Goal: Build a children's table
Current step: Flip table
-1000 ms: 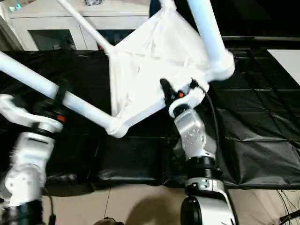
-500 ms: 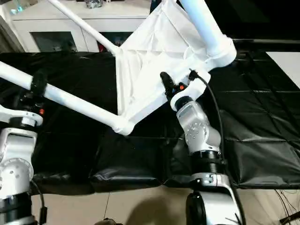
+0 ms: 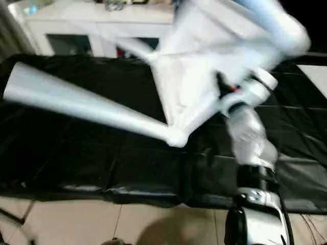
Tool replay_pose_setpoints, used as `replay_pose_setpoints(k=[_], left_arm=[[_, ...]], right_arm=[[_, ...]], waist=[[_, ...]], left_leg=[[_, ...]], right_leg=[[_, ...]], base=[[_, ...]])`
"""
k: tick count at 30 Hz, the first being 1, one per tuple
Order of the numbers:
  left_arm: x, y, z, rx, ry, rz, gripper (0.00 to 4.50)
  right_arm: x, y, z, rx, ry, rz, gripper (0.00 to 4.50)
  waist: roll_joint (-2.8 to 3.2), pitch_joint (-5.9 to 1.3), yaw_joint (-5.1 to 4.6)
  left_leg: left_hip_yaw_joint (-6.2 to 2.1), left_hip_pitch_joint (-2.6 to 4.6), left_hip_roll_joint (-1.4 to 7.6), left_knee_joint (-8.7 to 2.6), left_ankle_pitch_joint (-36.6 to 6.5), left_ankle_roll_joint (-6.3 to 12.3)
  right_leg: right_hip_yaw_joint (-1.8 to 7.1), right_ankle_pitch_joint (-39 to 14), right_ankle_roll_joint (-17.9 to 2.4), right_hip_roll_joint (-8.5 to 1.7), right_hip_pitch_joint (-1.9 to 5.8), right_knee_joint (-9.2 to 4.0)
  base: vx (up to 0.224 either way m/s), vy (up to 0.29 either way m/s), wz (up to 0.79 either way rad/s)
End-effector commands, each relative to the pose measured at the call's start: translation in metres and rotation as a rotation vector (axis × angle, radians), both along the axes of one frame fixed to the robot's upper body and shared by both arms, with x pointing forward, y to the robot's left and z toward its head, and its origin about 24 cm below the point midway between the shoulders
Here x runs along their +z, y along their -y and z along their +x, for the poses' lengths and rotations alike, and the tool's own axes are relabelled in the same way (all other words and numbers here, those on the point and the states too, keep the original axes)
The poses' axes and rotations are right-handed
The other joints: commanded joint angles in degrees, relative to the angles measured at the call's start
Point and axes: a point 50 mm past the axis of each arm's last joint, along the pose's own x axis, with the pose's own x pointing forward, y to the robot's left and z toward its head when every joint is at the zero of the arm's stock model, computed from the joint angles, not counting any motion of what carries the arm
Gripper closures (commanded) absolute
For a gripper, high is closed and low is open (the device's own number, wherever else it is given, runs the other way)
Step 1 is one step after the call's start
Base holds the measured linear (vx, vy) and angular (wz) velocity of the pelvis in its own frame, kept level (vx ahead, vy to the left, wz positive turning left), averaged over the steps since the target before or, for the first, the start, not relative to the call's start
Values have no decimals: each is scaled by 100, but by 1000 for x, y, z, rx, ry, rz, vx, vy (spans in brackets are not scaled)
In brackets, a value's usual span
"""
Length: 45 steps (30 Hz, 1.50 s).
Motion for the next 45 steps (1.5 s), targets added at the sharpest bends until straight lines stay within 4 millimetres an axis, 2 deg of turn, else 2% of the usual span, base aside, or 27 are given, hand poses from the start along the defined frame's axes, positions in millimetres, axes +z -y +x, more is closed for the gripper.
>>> replay_pose_setpoints(k=[1,2,4,7,10,13,14,15,16,17,18,19,20,21,22,23,24,26,30,31,32,34,40,45], left_arm=[[7,2,6,-18,26,2,21],[7,1,6,-14,22,7,21],[8,-4,5,8,16,17,21],[13,-16,2,39,2,64,21],[22,-23,0,53,-4,129,21],[34,-19,2,8,-18,265,21],[39,-14,4,-29,-40,343,21],[42,-11,6,-55,-57,399,21],[42,-11,6,-55,-57,399,21],[47,0,11,-131,-83,529,21],[51,16,17,-234,-145,699,21],[52,28,20,-309,-177,819,21],[52,33,21,-340,-185,860,21],[51,63,25,-518,-221,1087,21],[49,78,26,-617,-232,1183,21],[49,78,26,-617,-232,1183,21],[46,95,27,-716,-240,1265,21],[44,112,28,-802,-248,1347,21],[43,125,30,-854,-247,1398,21],[44,130,31,-868,-234,1403,21],[46,136,31,-881,-209,1400,21],[47,136,31,-882,-208,1400,21],[49,142,31,-900,-215,1448,21],[50,146,31,-913,-220,1480,21]], right_arm=[[1,4,-1,-42,-19,-58,257],[1,3,-1,-40,-20,-67,257],[3,1,0,-35,-17,-84,257],[8,-4,2,-26,-7,-137,257],[11,-11,4,0,2,-204,257],[14,-18,4,23,7,-249,257],[15,-18,5,25,8,-263,257],[16,-19,5,26,8,-272,257],[16,-19,5,26,8,-272,257],[17,-20,6,22,7,-298,257],[20,-21,7,19,10,-326,257],[21,-22,7,16,13,-346,257],[22,-23,7,14,14,-353,257],[24,-28,9,3,16,-395,257],[25,-33,9,-3,14,-420,257],[25,-33,9,-3,14,-420,257],[25,-40,10,-4,11,-463,257],[23,-54,9,3,-4,-543,257],[19,-68,7,5,-25,-606,257],[17,-73,6,1,-36,-618,257],[14,-80,5,-10,-55,-632,258],[13,-80,5,-11,-57,-633,259],[15,-85,4,-56,-65,-696,259],[14,-91,2,-54,-68,-726,259]], waist=[[-27,-353,-66],[-32,-339,-78],[-51,-329,-103],[-56,-339,-146],[-48,-337,-213],[-47,-341,-244],[-86,-333,-256],[-47,-335,-249],[-35,-336,-258],[-78,-331,-266],[-52,-341,-260],[-62,-333,-258],[-52,-333,-261],[-78,-321,-252],[-72,-314,-251],[-69,-313,-243],[-83,-307,-256],[-65,-304,-262],[-73,-319,-293],[-61,-325,-300],[-76,-329,-306],[-49,-329,-309],[-110,-330,-305],[-132,-328,-309]], left_leg=[[-67,216,224,-428,-1387,-346],[-71,187,220,-442,-1395,-330],[-89,159,219,-461,-1455,-343],[-100,164,215,-468,-1389,-373],[-102,148,215,-465,-1251,-369],[-95,158,221,-456,-1147,-343],[-85,157,221,-458,-1147,-326],[-90,170,236,-460,-1144,-313],[-89,177,240,-468,-1176,-317],[-84,179,244,-474,-1184,-310],[-89,176,245,-471,-1156,-315],[-106,176,265,-484,-1200,-278],[-103,183,271,-496,-1243,-295],[-88,226,274,-501,-1361,-342],[-95,203,278,-516,-1395,-362],[-91,225,283,-520,-1435,-382],[-84,224,273,-523,-1489,-434],[-80,221,254,-524,-1516,-498],[-76,203,228,-506,-1288,-540],[-75,213,226,-503,-1282,-556],[-79,212,225,-503,-1263,-569],[-84,242,224,-513,-1395,-651],[-88,242,219,-516,-1477,-715],[-90,235,219,-518,-1454,-721]], right_leg=[[198,-593,-694,-257,56,-477],[194,-689,-687,-267,77,-478],[189,-1101,-526,-300,106,-508],[192,-1054,-407,-290,113,-502],[184,-885,-430,-284,120,-482],[182,-718,-504,-284,121,-458],[183,-725,-528,-280,118,-471],[184,-718,-548,-287,109,-458],[182,-686,-565,-280,107,-458],[183,-676,-568,-275,109,-467],[183,-609,-578,-279,111,-447],[184,-659,-519,-284,98,-459],[184,-715,-487,-286,101,-454],[190,-826,-530,-285,60,-479],[190,-877,-527,-288,74,-462],[191,-920,-536,-289,49,-466],[197,-956,-586,-288,53,-462],[202,-955,-622,-290,53,-457],[205,-566,-614,-266,83,-425],[204,-487,-622,-256,80,-423],[200,-400,-632,-247,86,-406],[196,-385,-625,-232,62,-400],[204,-350,-492,-235,82,-400],[203,-378,-451,-236,82,-400]], base=[[0,0,0],[0,0,0],[0,0,0],[0,0,0],[0,0,0],[0,0,0],[0,0,0],[0,0,0],[0,0,0],[0,0,0],[0,0,0],[0,0,0],[0,0,0],[0,0,0],[0,0,0],[0,0,0],[0,0,0],[0,0,0],[0,0,0],[0,0,0],[0,0,0],[0,0,0],[0,0,0],[0,0,0]])
